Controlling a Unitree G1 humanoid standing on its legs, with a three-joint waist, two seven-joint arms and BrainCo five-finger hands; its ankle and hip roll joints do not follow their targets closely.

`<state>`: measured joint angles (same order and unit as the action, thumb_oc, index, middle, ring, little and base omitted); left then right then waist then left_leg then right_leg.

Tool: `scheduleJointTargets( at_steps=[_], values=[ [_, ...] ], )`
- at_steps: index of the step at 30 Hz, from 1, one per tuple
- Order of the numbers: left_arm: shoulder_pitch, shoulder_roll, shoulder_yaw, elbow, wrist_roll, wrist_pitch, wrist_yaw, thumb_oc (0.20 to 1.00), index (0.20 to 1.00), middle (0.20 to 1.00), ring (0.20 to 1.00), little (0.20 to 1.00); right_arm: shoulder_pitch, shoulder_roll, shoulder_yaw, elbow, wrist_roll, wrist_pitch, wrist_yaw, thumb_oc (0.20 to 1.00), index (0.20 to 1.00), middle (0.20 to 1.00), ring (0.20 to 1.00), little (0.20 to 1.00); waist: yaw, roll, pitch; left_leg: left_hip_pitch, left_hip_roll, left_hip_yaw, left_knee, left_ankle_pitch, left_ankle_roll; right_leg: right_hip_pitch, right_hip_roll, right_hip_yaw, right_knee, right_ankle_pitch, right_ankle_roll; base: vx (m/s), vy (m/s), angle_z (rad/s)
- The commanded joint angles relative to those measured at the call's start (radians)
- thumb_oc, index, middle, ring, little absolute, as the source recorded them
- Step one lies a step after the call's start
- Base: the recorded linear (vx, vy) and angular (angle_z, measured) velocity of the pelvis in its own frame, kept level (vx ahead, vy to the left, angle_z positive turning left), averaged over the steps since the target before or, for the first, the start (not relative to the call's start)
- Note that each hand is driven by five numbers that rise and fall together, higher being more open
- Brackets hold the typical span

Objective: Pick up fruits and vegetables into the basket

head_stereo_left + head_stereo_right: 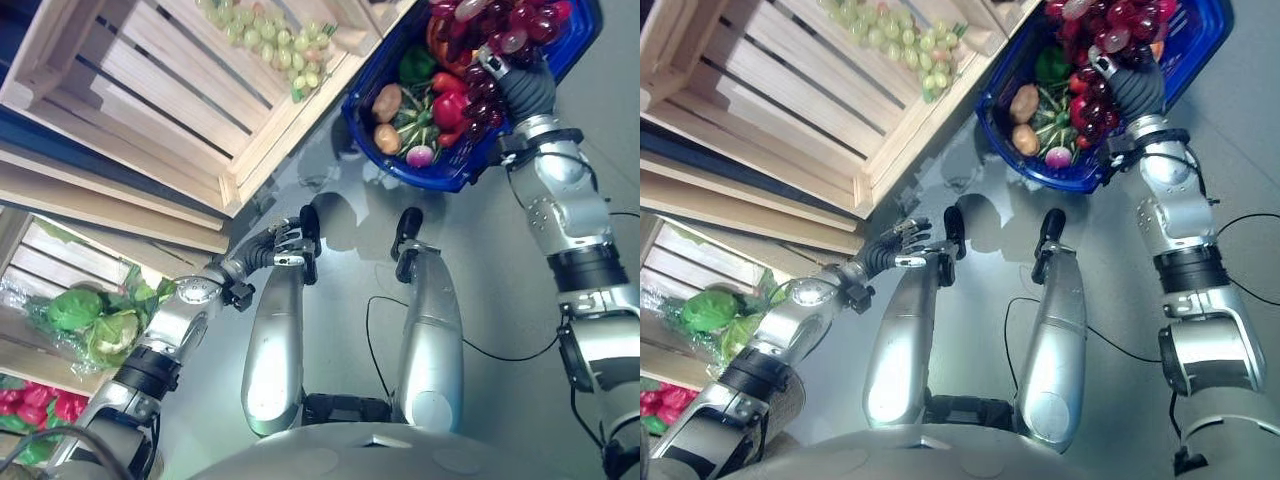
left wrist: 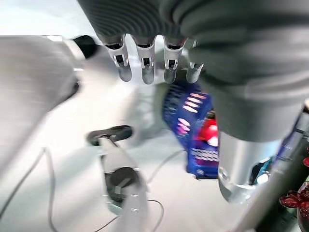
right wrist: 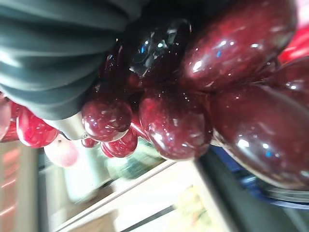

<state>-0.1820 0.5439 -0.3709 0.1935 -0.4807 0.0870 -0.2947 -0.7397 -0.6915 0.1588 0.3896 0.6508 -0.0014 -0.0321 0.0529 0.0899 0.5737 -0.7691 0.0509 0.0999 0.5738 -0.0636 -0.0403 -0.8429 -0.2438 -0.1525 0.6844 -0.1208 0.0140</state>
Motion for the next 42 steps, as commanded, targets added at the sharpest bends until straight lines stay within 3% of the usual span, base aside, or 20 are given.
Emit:
scheduleJointTargets(
  at_steps=[1,5,10,16,21,22,23,25,28,34,39,42],
  values=[
    [0.062,0.011,-0.077,-0.032,0.0,-0.119,0.017,1.0,1.0,1.0,1.0,1.0,-0.079,-0.087,0.016,0.031,0.1,0.007,0.037,0.2,0.2,0.2,0.2,0.2,-0.003,0.097,-0.054,-0.029,-0.023,0.047,-0.002,-0.087,0.051,-0.049,0.02,-0.063,0.076,-0.095,0.027,-0.01,0.018,0.07],
    [0.066,0.011,-0.118,-0.018,-0.038,-0.167,-0.012,1.0,1.0,1.0,1.0,1.0,-0.116,-0.098,0.039,0.172,0.158,0.042,0.04,0.2,0.2,0.2,0.2,0.2,0.011,0.125,-0.054,-0.088,-0.024,0.044,0.003,-0.077,0.051,-0.118,0.011,-0.057,0.114,-0.105,0.021,0.0,0.022,0.07],
    [0.063,-0.004,-0.163,-0.011,-0.071,-0.169,-0.043,1.0,1.0,1.0,1.0,1.0,-0.153,-0.09,0.039,0.308,0.276,0.105,0.036,0.2,0.2,0.2,0.2,0.2,0.023,0.147,-0.054,-0.154,-0.028,0.037,0.012,-0.072,0.055,-0.192,0.009,-0.046,0.152,-0.117,0.013,0.0,-0.001,0.07],
    [0.047,-0.02,-0.216,0.008,-0.037,-0.212,-0.008,1.0,1.0,1.0,1.0,1.0,-0.175,-0.062,0.031,0.424,0.433,0.177,0.054,0.2,0.2,0.2,0.2,0.2,0.028,0.16,-0.054,-0.209,-0.031,0.028,0.027,-0.072,0.057,-0.252,0.01,-0.034,0.181,-0.123,0.009,0.0,-0.003,0.02],
    [0.034,-0.034,-0.249,0.018,0.005,-0.264,0.041,1.0,1.0,1.0,1.0,1.0,-0.17,-0.04,-0.006,0.495,0.544,0.163,0.001,0.2,0.2,0.2,0.2,0.2,0.026,0.16,-0.054,-0.23,-0.03,0.025,0.029,-0.071,0.057,-0.271,0.015,-0.029,0.178,-0.117,0.011,0.0,-0.029,0.01],
    [0.034,-0.035,-0.253,0.017,0.011,-0.277,0.05,1.0,1.0,1.0,1.0,1.0,-0.171,-0.038,-0.014,0.503,0.555,0.139,-0.024,0.423,0.423,0.423,0.423,0.423,0.026,0.161,-0.054,-0.231,-0.03,0.025,0.027,-0.07,0.056,-0.273,0.016,-0.028,0.176,-0.116,0.012,-0.01,-0.034,0.0],
    [0.034,-0.043,-0.261,0.01,0.026,-0.296,0.078,1.0,1.0,1.0,1.0,1.0,-0.172,-0.031,-0.033,0.505,0.573,0.077,-0.083,1.0,1.0,1.0,1.0,1.0,0.024,0.161,-0.054,-0.228,-0.028,0.026,0.022,-0.071,0.055,-0.27,0.019,-0.027,0.168,-0.114,0.013,-0.01,-0.03,-0.01],
    [0.035,-0.05,-0.266,0.005,0.047,-0.32,0.094,1.0,1.0,1.0,1.0,1.0,-0.17,-0.024,-0.042,0.499,0.536,0.012,-0.088,1.0,1.0,1.0,1.0,1.0,0.022,0.16,-0.054,-0.221,-0.028,0.026,0.015,-0.071,0.054,-0.262,0.022,-0.026,0.156,-0.111,0.014,0.0,0.0,0.0],
    [0.038,-0.056,-0.267,-0.022,0.054,-0.34,0.136,1.0,1.0,1.0,1.0,1.0,-0.152,-0.013,-0.034,0.428,0.293,-0.107,-0.147,1.0,1.0,1.0,1.0,1.0,0.012,0.154,-0.054,-0.203,-0.027,0.029,-0.004,-0.068,0.049,-0.245,0.03,-0.027,0.126,-0.101,0.017,-0.01,0.002,-0.01],
    [0.043,-0.081,-0.243,-0.05,0.077,-0.373,0.179,1.0,1.0,1.0,1.0,1.0,-0.027,0.003,0.0,0.188,-0.082,-0.171,-0.335,1.0,1.0,1.0,1.0,1.0,-0.027,0.139,-0.054,-0.144,-0.024,0.053,-0.052,-0.053,0.039,-0.197,0.05,-0.026,0.061,-0.078,0.023,-0.03,0.047,-0.07],
    [0.06,-0.088,-0.199,-0.081,0.086,-0.409,0.197,1.0,1.0,1.0,1.0,1.0,0.176,0.059,-0.003,-0.039,-0.201,-0.232,-0.365,1.0,1.0,1.0,1.0,1.0,-0.07,0.125,-0.054,-0.081,-0.021,0.075,-0.092,-0.044,0.03,-0.142,0.067,-0.014,0.009,-0.065,0.029,-0.01,0.087,-0.13],
    [0.069,-0.085,-0.15,-0.102,0.124,-0.428,0.24,1.0,1.0,1.0,1.0,1.0,0.374,0.142,0.012,-0.181,-0.261,-0.285,-0.361,1.0,1.0,1.0,1.0,1.0,-0.109,0.111,-0.054,-0.027,-0.02,0.092,-0.117,-0.039,0.024,-0.092,0.084,0.001,-0.031,-0.056,0.036,0.0,0.075,-0.27]
  ],
)
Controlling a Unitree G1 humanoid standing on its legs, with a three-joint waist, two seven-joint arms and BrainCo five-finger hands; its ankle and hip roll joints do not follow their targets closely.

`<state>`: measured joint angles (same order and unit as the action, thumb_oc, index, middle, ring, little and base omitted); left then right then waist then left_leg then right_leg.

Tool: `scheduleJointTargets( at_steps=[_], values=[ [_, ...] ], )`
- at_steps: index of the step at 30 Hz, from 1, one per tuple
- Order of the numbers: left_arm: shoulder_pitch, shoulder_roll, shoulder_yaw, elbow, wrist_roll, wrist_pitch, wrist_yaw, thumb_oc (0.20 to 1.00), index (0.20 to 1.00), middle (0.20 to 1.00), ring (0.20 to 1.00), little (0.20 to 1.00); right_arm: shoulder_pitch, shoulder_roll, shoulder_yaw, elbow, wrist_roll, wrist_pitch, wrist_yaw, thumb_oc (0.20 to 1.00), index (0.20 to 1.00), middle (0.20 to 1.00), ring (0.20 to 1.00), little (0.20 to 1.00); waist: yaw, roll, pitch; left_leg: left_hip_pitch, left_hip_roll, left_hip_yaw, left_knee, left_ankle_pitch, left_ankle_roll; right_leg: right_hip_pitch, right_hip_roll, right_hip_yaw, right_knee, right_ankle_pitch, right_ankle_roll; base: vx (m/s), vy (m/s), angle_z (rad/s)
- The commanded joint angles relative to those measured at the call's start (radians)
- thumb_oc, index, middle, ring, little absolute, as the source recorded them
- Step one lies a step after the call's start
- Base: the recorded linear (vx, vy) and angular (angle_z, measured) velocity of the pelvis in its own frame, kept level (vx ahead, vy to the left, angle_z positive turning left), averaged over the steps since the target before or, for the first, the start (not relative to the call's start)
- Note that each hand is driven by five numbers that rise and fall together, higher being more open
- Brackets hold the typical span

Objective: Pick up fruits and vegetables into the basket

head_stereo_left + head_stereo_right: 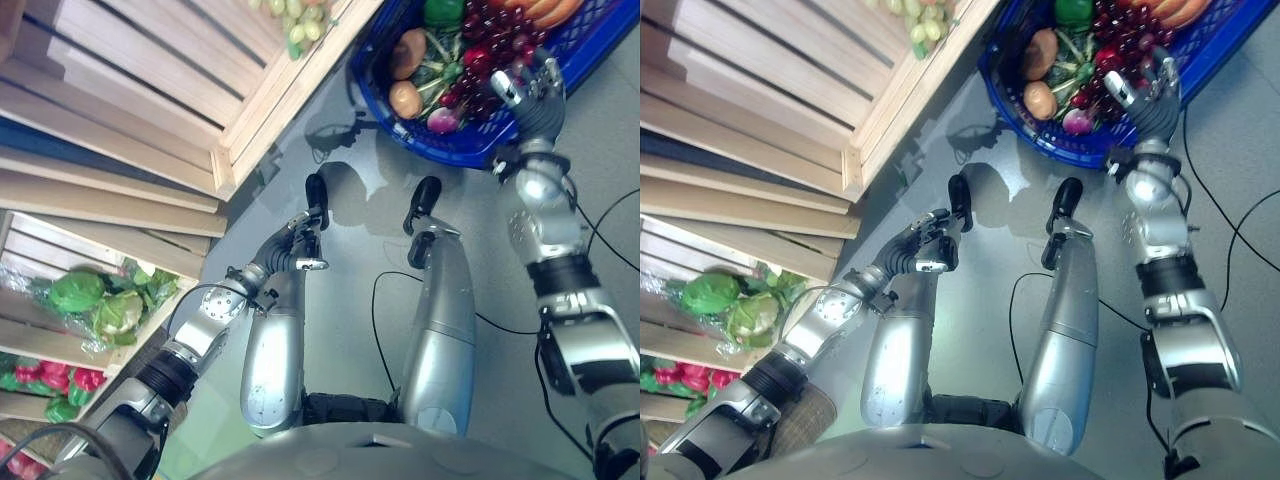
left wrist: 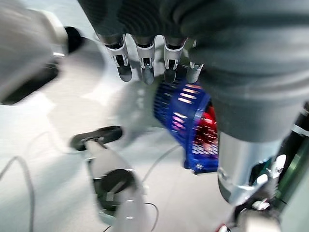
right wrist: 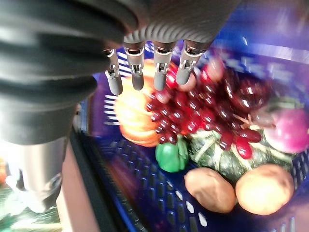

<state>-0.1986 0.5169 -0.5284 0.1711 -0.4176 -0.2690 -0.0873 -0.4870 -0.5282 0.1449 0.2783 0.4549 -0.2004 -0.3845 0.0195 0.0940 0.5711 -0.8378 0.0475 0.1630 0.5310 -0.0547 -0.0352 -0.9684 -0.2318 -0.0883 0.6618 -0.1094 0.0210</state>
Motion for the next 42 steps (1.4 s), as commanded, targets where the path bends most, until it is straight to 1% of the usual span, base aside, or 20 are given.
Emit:
scheduleJointTargets(
  at_steps=[1,2,5,7,10,12,14,15,16,17,18,21,23,24,27,31,35,36,39,42],
  values=[
    [0.088,-0.055,0.018,-0.086,0.074,-0.078,0.042,1.0,1.0,1.0,1.0,1.0,0.154,-0.007,0.028,-0.086,-0.077,-0.093,-0.007,1.0,1.0,1.0,1.0,1.0,-0.084,0.103,-0.051,0.053,-0.018,0.033,-0.079,-0.047,0.019,0.042,0.075,-0.06,-0.015,-0.065,0.03,0.0,0.067,-0.21],
    [0.099,-0.051,0.042,-0.092,0.101,-0.083,0.064,1.0,1.0,1.0,1.0,1.0,0.233,0.017,0.034,-0.11,-0.103,-0.127,0.006,1.0,1.0,1.0,1.0,1.0,-0.096,0.099,-0.051,0.076,-0.017,0.039,-0.086,-0.046,0.016,0.065,0.08,-0.056,-0.029,-0.062,0.033,0.0,0.072,-0.16],
    [0.118,-0.03,0.107,-0.132,0.191,-0.132,0.13,1.0,1.0,1.0,1.0,1.0,0.356,0.033,0.031,-0.154,-0.12,-0.154,0.055,1.0,1.0,1.0,1.0,1.0,-0.12,0.092,-0.051,0.131,-0.016,0.053,-0.102,-0.044,0.011,0.12,0.085,-0.044,-0.055,-0.057,0.04,0.01,0.084,-0.22],
    [0.115,-0.012,0.144,-0.14,0.266,-0.179,0.197,1.0,1.0,1.0,1.0,1.0,0.397,0.033,0.03,-0.167,-0.149,-0.151,0.077,1.0,1.0,1.0,1.0,1.0,-0.133,0.089,-0.051,0.169,-0.016,0.058,-0.115,-0.042,0.009,0.154,0.085,-0.039,-0.069,-0.055,0.044,0.0,0.056,-0.18],
    [0.114,0.017,0.197,-0.161,0.351,-0.197,0.28,1.0,1.0,1.0,1.0,1.0,0.438,0.021,0.03,-0.18,-0.186,-0.138,0.093,1.0,1.0,1.0,1.0,1.0,-0.143,0.087,-0.051,0.21,-0.018,0.061,-0.124,-0.043,0.006,0.193,0.083,-0.035,-0.084,-0.057,0.047,0.01,0.041,-0.15],
    [0.115,0.049,0.254,-0.177,0.446,-0.23,0.35,1.0,1.0,1.0,1.0,1.0,0.467,0.005,0.023,-0.184,-0.211,-0.125,0.121,1.0,1.0,1.0,1.0,1.0,-0.15,0.084,-0.051,0.249,-0.018,0.064,-0.131,-0.043,0.002,0.23,0.078,-0.031,-0.1,-0.056,0.051,0.01,0.042,-0.07],
    [0.114,0.068,0.286,-0.176,0.517,-0.242,0.396,1.0,1.0,1.0,1.0,1.0,0.48,-0.002,0.018,-0.182,-0.216,-0.126,0.134,1.0,1.0,1.0,1.0,1.0,-0.154,0.082,-0.051,0.268,-0.016,0.067,-0.134,-0.044,0.0,0.25,0.075,-0.028,-0.107,-0.056,0.053,0.01,0.038,-0.05],
    [0.11,0.091,0.316,-0.173,0.619,-0.226,0.463,1.0,1.0,1.0,1.0,1.0,0.495,-0.009,0.01,-0.181,-0.221,-0.126,0.154,1.0,1.0,1.0,1.0,1.0,-0.158,0.079,-0.051,0.288,-0.014,0.07,-0.136,-0.045,-0.002,0.268,0.072,-0.025,-0.11,-0.056,0.055,0.02,0.049,-0.07],
    [0.107,0.108,0.33,-0.168,0.67,-0.208,0.499,1.0,1.0,1.0,1.0,1.0,0.503,-0.014,0.005,-0.182,-0.226,-0.129,0.159,1.0,1.0,1.0,1.0,1.0,-0.162,0.076,-0.051,0.296,-0.013,0.072,-0.134,-0.045,-0.003,0.277,0.07,-0.024,-0.112,-0.056,0.055,0.02,0.041,-0.09],
    [0.102,0.124,0.343,-0.161,0.751,-0.163,0.558,1.0,1.0,1.0,1.0,1.0,0.512,-0.02,0.001,-0.186,-0.23,-0.13,0.165,1.0,1.0,1.0,1.0,1.0,-0.166,0.073,-0.051,0.307,-0.011,0.075,-0.134,-0.046,-0.004,0.288,0.069,-0.023,-0.115,-0.056,0.055,0.02,0.038,-0.1],
    [0.091,0.148,0.355,-0.151,0.834,-0.099,0.616,1.0,1.0,1.0,1.0,1.0,0.521,-0.029,-0.005,-0.192,-0.234,-0.128,0.173,1.0,1.0,1.0,1.0,1.0,-0.172,0.07,-0.051,0.317,-0.009,0.077,-0.131,-0.048,-0.005,0.297,0.068,-0.019,-0.115,-0.058,0.056,0.03,0.047,-0.09],
    [0.072,0.209,0.371,-0.119,1.008,0.018,0.751,1.0,1.0,1.0,1.0,1.0,0.543,-0.058,-0.021,-0.218,-0.235,-0.127,0.19,1.0,1.0,1.0,1.0,1.0,-0.188,0.066,-0.051,0.334,-0.006,0.08,-0.128,-0.05,-0.008,0.311,0.064,-0.009,-0.117,-0.059,0.06,0.03,0.056,-0.05],
    [0.051,0.249,0.378,-0.085,1.094,0.115,0.819,1.0,1.0,1.0,1.0,1.0,0.56,-0.079,-0.028,-0.237,-0.251,-0.135,0.197,1.0,1.0,1.0,1.0,1.0,-0.202,0.065,-0.051,0.341,-0.003,0.085,-0.126,-0.051,-0.01,0.315,0.062,0.001,-0.121,-0.058,0.062,0.03,0.064,-0.07],
    [0.046,0.254,0.378,-0.077,1.113,0.136,0.835,1.0,1.0,1.0,1.0,1.0,0.563,-0.083,-0.028,-0.242,-0.253,-0.136,0.197,1.0,1.0,1.0,1.0,1.0,-0.205,0.065,-0.051,0.342,-0.003,0.086,-0.126,-0.051,-0.011,0.315,0.063,0.003,-0.121,-0.057,0.063,0.03,0.054,-0.11],
    [0.009,0.292,0.36,-0.01,1.244,0.259,0.911,1.0,1.0,1.0,1.0,1.0,0.579,-0.106,-0.023,-0.265,-0.261,-0.142,0.198,1.0,1.0,1.0,1.0,1.0,-0.224,0.062,-0.051,0.337,0.002,0.095,-0.113,-0.057,-0.013,0.306,0.064,0.017,-0.114,-0.06,0.062,0.03,0.046,-0.16],
    [-0.071,0.339,0.28,0.101,1.315,0.4,0.928,1.0,1.0,1.0,1.0,1.0,0.566,-0.137,-0.006,-0.284,-0.258,-0.145,0.207,1.0,1.0,1.0,1.0,1.0,-0.253,0.06,-0.051,0.316,0.01,0.105,-0.092,-0.063,-0.017,0.278,0.072,0.039,-0.101,-0.059,0.062,0.04,0.045,-0.06],
    [-0.161,0.356,0.18,0.227,1.318,0.503,0.924,1.0,1.0,1.0,1.0,1.0,0.544,-0.159,0.014,-0.302,-0.249,-0.152,0.214,1.0,1.0,1.0,1.0,1.0,-0.28,0.057,-0.051,0.292,0.019,0.118,-0.078,-0.066,-0.022,0.246,0.082,0.059,-0.094,-0.056,0.064,0.03,0.042,-0.15],
    [-0.177,0.349,0.168,0.25,1.319,0.506,0.929,1.0,1.0,1.0,1.0,1.0,0.54,-0.16,0.018,-0.302,-0.249,-0.153,0.215,1.0,1.0,1.0,1.0,1.0,-0.282,0.057,-0.051,0.287,0.02,0.12,-0.075,-0.067,-0.022,0.241,0.084,0.061,-0.093,-0.056,0.063,0.03,0.034,-0.16],
    [-0.259,0.337,0.113,0.342,1.318,0.539,0.878,1.0,1.0,1.0,1.0,1.0,0.511,-0.166,0.038,-0.315,-0.241,-0.14,0.216,1.0,1.0,1.0,1.0,1.0,-0.299,0.052,-0.051,0.263,0.025,0.13,-0.06,-0.072,-0.025,0.217,0.092,0.071,-0.087,-0.055,0.063,0.03,0.033,-0.08],
    [-0.318,0.315,0.069,0.423,1.272,0.524,0.822,1.0,1.0,1.0,1.0,1.0,0.484,-0.171,0.057,-0.323,-0.24,-0.132,0.216,1.0,1.0,1.0,1.0,1.0,-0.312,0.049,-0.051,0.242,0.031,0.142,-0.046,-0.079,-0.025,0.193,0.097,0.075,-0.081,-0.056,0.062,0.02,0.04,-0.17]
  ],
)
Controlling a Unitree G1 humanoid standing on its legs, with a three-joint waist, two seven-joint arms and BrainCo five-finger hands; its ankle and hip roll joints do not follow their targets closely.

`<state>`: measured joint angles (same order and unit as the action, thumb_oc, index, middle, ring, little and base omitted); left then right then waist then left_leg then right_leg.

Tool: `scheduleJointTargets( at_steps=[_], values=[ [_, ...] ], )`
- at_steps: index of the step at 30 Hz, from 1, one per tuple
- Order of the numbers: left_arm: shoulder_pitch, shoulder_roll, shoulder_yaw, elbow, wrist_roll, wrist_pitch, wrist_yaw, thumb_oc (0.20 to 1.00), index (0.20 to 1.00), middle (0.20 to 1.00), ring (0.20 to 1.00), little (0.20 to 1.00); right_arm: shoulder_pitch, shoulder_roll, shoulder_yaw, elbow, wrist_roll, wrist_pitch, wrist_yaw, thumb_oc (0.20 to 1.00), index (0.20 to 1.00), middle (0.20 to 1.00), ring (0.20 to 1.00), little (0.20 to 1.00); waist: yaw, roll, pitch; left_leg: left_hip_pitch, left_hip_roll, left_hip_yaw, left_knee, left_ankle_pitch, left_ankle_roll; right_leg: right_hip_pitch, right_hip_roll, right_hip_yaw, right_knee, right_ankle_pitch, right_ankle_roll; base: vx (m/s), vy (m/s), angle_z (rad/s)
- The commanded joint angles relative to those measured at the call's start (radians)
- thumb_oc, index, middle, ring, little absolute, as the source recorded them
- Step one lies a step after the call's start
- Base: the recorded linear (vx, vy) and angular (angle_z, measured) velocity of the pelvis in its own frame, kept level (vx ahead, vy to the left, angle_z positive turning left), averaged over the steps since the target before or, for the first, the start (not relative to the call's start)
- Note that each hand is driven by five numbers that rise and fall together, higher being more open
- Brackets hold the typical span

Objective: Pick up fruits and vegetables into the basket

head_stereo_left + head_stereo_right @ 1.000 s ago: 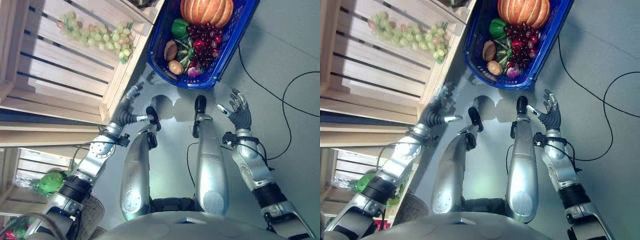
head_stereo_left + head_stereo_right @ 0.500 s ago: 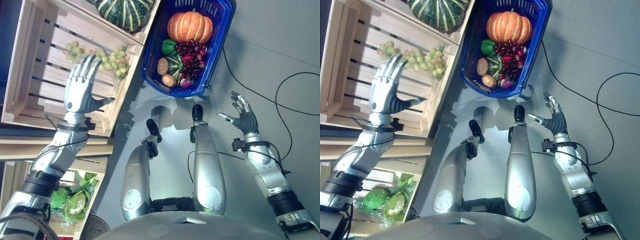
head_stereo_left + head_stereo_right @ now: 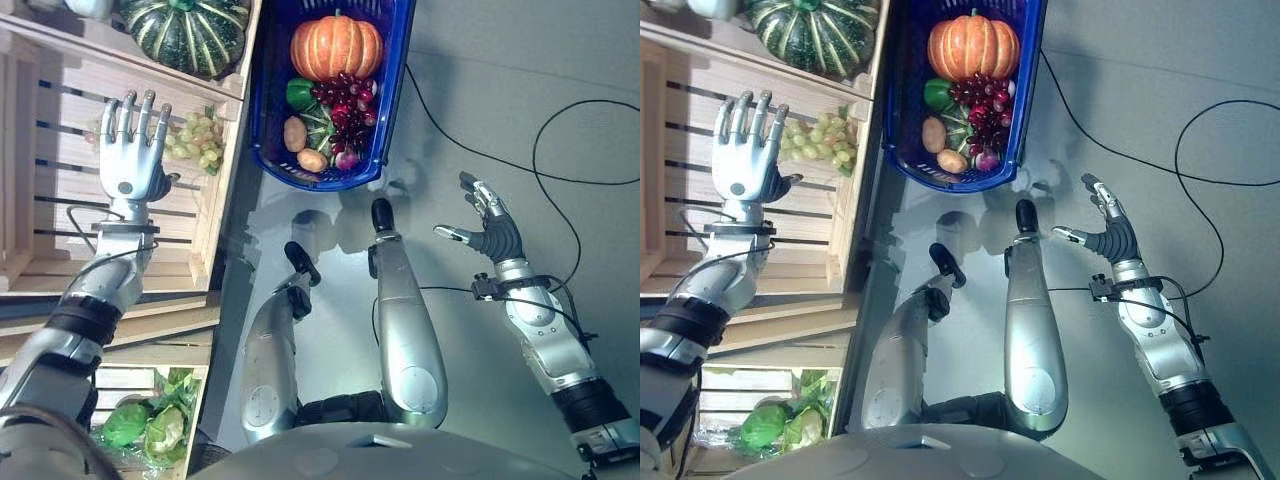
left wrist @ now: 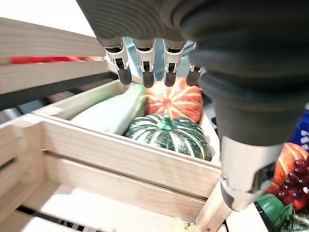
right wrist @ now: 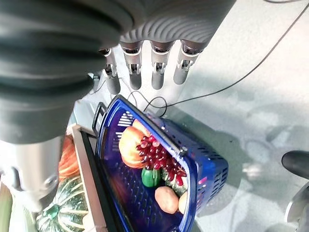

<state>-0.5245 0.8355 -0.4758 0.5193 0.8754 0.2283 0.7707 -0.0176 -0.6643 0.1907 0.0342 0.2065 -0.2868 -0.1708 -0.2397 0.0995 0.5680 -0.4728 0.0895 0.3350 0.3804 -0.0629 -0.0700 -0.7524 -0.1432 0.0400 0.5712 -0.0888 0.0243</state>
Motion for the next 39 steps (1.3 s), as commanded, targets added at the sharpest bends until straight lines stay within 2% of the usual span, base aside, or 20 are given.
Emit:
scheduleJointTargets(
  at_steps=[1,3,11,16,19,29,33,39],
  values=[
    [-0.009,-0.009,0.005,0.098,-0.039,0.021,-0.054,1.0,1.0,1.0,1.0,1.0,0.009,-0.035,0.015,-0.082,0.009,-0.044,0.003,1.0,1.0,1.0,1.0,1.0,-0.056,0.041,-0.048,-0.131,-0.008,-0.026,0.111,-0.074,0.01,-0.03,0.01,-0.052,0.012,-0.076,0.059,0.03,0.029,-0.14],
    [-0.037,-0.025,-0.014,0.152,-0.09,0.02,-0.086,1.0,1.0,1.0,1.0,1.0,-0.002,-0.037,0.023,-0.088,0.012,-0.036,0.004,1.0,1.0,1.0,1.0,1.0,-0.063,0.038,-0.048,-0.148,-0.002,-0.018,0.125,-0.08,0.01,-0.049,0.013,-0.046,0.017,-0.075,0.06,0.03,0.03,-0.1],
    [-0.114,-0.061,-0.056,0.34,-0.125,0.036,-0.128,1.0,1.0,1.0,1.0,1.0,-0.029,-0.033,0.03,-0.088,0.036,-0.022,0.003,1.0,1.0,1.0,1.0,1.0,-0.079,0.031,-0.048,-0.22,0.019,0.0,0.168,-0.098,0.01,-0.126,0.023,-0.026,0.035,-0.073,0.061,0.03,0.029,-0.08],
    [-0.128,-0.077,-0.068,0.407,-0.205,0.074,-0.172,1.0,1.0,1.0,1.0,1.0,-0.037,-0.03,0.03,-0.083,0.075,-0.023,0.005,1.0,1.0,1.0,1.0,1.0,-0.081,0.029,-0.048,-0.259,0.023,-0.001,0.188,-0.105,0.011,-0.163,0.03,-0.02,0.05,-0.076,0.057,0.0,0.0,0.0],
    [-0.138,-0.085,-0.066,0.453,-0.187,0.133,-0.193,1.0,1.0,1.0,1.0,1.0,-0.046,-0.027,0.033,-0.08,0.076,-0.031,-0.003,1.0,1.0,1.0,1.0,1.0,-0.082,0.025,-0.048,-0.283,0.025,-0.004,0.2,-0.109,0.013,-0.189,0.034,-0.016,0.064,-0.077,0.054,0.0,0.0,0.0],
    [-0.155,-0.079,-0.068,0.516,-0.115,0.317,-0.114,1.0,1.0,1.0,1.0,1.0,-0.066,-0.036,0.026,-0.066,0.073,-0.071,-0.064,1.0,1.0,1.0,1.0,1.0,-0.075,0.017,-0.048,-0.367,0.033,-0.012,0.245,-0.128,0.017,-0.269,0.034,-0.019,0.097,-0.078,0.047,0.0,0.007,0.01],
    [-0.163,-0.081,-0.062,0.507,-0.128,0.349,-0.049,1.0,1.0,1.0,1.0,1.0,-0.074,-0.038,0.027,-0.054,0.072,-0.08,-0.088,1.0,1.0,1.0,1.0,1.0,-0.071,0.019,-0.048,-0.394,0.031,-0.02,0.261,-0.137,0.02,-0.295,0.035,-0.016,0.111,-0.082,0.044,0.01,0.024,0.01],
    [-0.209,-0.066,-0.047,0.484,-0.171,0.359,0.002,1.0,1.0,1.0,1.0,1.0,-0.083,-0.046,0.035,-0.039,0.063,-0.095,-0.106,1.0,1.0,1.0,1.0,1.0,-0.068,0.02,-0.048,-0.415,0.026,-0.026,0.272,-0.143,0.024,-0.317,0.036,-0.011,0.118,-0.081,0.041,0.0,0.0,0.0]
  ],
)
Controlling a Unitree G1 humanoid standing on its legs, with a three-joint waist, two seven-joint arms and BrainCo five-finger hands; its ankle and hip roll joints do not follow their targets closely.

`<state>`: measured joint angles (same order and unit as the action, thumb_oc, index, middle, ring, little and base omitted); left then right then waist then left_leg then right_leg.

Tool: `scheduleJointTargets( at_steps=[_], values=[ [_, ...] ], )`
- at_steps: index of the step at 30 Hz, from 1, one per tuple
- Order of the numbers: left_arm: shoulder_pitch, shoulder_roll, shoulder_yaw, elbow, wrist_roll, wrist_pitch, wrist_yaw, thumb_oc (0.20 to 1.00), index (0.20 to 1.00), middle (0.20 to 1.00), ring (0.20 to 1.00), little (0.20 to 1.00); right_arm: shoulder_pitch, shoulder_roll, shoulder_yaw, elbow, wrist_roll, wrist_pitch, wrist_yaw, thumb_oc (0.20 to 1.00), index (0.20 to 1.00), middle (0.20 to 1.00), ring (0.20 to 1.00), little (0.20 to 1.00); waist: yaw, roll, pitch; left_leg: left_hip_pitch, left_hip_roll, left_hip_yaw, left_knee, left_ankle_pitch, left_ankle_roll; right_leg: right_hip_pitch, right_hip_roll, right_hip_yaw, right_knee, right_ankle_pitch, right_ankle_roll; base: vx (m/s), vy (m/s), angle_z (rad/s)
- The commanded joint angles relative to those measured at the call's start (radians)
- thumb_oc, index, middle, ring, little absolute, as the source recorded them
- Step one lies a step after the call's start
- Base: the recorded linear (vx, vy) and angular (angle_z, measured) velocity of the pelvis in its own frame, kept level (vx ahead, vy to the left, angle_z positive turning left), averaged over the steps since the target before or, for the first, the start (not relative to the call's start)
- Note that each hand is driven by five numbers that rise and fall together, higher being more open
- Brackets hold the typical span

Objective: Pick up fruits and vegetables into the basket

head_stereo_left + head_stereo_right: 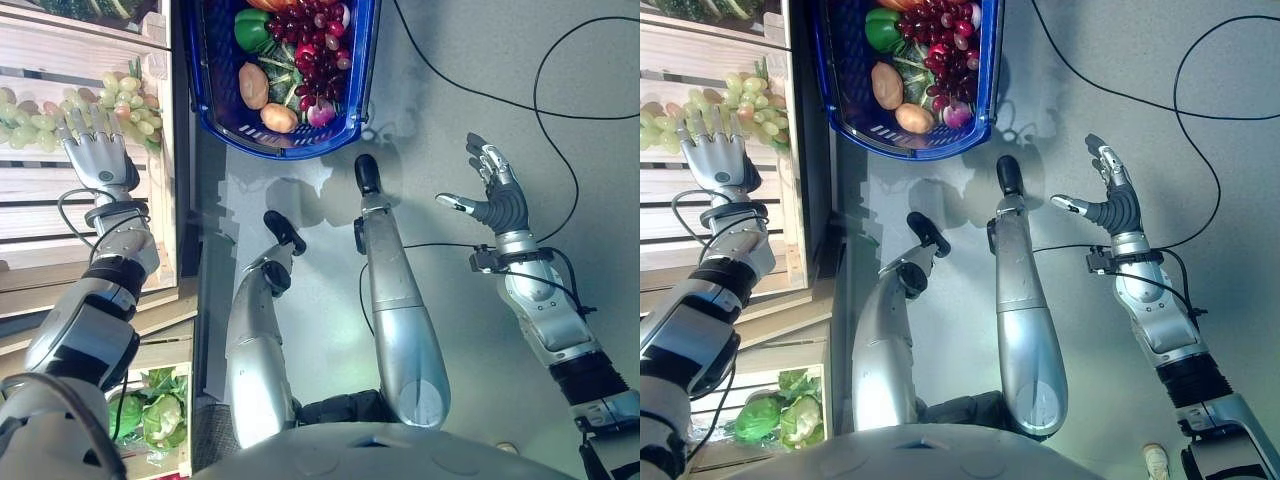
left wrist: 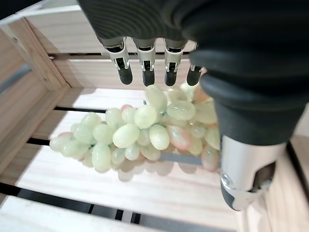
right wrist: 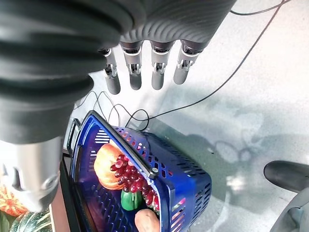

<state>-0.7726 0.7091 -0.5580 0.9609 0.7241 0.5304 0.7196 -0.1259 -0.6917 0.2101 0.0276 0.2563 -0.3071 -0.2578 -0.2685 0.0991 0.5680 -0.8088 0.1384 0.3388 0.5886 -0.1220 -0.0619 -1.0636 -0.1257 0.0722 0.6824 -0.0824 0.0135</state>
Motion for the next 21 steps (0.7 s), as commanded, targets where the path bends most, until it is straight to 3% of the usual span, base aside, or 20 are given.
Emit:
scheduleJointTargets(
  at_steps=[1,15,21],
  values=[
    [0.027,0.063,0.035,0.043,-0.017,0.053,0.052,1.0,1.0,1.0,1.0,1.0,0.023,-0.02,0.019,-0.027,0.013,-0.079,-0.021,1.0,1.0,1.0,1.0,1.0,-0.039,0.02,-0.048,-0.082,-0.023,-0.03,0.066,-0.085,0.016,-0.008,0.017,-0.043,0.008,-0.087,0.052,0.0,0.0,0.0],
    [-0.058,0.073,0.007,0.08,-0.03,0.008,0.093,1.0,1.0,1.0,1.0,1.0,0.005,-0.017,0.044,0.022,0.001,-0.124,-0.044,1.0,1.0,1.0,1.0,1.0,-0.05,0.016,-0.048,-0.081,-0.017,-0.024,0.068,-0.084,0.01,-0.013,0.008,-0.042,-0.005,-0.073,0.055,0.0,0.0,0.0],
    [-0.088,0.072,-0.019,0.137,-0.081,0.023,-0.011,1.0,1.0,1.0,1.0,1.0,-0.007,-0.013,0.051,0.051,0.036,-0.141,-0.023,1.0,1.0,1.0,1.0,1.0,-0.056,0.015,-0.048,-0.086,-0.015,-0.019,0.068,-0.082,0.008,-0.017,0.007,-0.04,-0.015,-0.068,0.055,0.0,0.0,0.0]
  ],
)
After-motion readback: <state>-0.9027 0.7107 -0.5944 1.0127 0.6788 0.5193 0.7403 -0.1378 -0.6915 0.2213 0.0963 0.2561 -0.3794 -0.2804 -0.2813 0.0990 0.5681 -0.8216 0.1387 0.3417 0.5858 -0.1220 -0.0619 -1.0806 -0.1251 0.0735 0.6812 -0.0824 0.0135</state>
